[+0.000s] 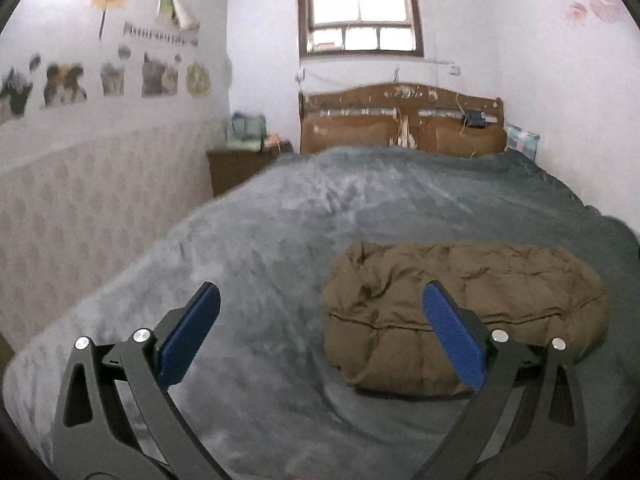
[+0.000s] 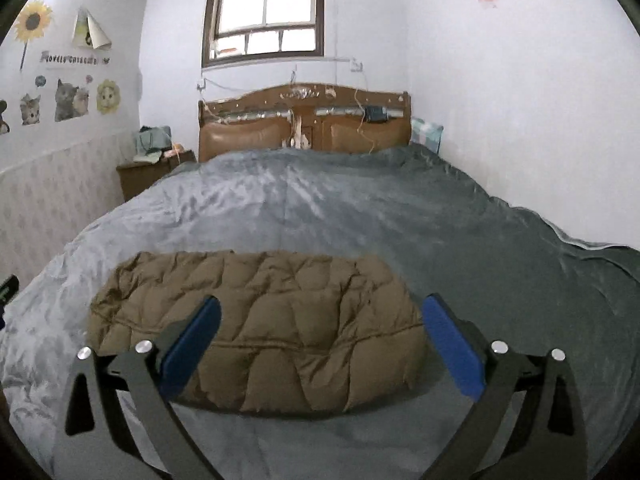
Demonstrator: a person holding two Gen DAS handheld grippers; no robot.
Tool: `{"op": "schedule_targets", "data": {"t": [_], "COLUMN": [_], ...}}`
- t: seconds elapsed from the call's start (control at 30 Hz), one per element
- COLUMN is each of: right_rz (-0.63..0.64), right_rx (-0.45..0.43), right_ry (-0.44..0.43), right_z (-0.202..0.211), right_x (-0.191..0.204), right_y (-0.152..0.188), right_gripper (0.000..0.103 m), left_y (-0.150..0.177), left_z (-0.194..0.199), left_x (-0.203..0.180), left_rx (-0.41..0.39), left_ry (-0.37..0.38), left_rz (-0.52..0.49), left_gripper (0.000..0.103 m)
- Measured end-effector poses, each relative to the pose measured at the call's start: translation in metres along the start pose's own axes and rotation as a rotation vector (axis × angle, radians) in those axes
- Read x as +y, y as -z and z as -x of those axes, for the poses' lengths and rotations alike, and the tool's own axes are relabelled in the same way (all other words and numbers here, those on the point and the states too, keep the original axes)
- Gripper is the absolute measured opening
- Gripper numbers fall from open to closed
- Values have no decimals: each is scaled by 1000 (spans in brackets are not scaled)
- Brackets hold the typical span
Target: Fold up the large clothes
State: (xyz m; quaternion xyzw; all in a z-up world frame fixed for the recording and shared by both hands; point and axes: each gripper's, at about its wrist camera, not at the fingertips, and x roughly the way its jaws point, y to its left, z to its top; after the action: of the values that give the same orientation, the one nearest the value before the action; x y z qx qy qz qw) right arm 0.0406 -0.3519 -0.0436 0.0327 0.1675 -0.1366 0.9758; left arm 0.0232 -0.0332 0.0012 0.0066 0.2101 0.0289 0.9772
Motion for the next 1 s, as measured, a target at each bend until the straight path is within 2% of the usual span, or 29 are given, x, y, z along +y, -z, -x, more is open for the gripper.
{"op": "schedule_targets", "data": {"t": [0.07,0.23,0.4,0.57,0.7,0.8,1.0], "right_rz": [-7,-19,-3,21,9,8,34], "right_rx": [-10,25,65,35,45,61,52], "right_ry": [11,59,77,91,82,126,110], "right_z": [5,3,-9,-4,-4,-6,-6], "right_x": [-3,-5,-3,2,0,-1,4], "right_y": [0,2,7,7,6,8,9], "right_gripper": [101,101,101,101,101,101,101], "left_y": [0,-2,-2,-2,-2,-2,0], "left_z": [0,5,6,6,4,7,4], "left_x": [9,15,11,9,4,2,1], "left_rx": [22,-16,-27,-16,-14,-21,-22], "left_ry": [19,8,13,22,8,23,9], "left_rz": [50,80,65,64,42,40,33], "left_gripper": [100,100,100,100,100,100,100]}}
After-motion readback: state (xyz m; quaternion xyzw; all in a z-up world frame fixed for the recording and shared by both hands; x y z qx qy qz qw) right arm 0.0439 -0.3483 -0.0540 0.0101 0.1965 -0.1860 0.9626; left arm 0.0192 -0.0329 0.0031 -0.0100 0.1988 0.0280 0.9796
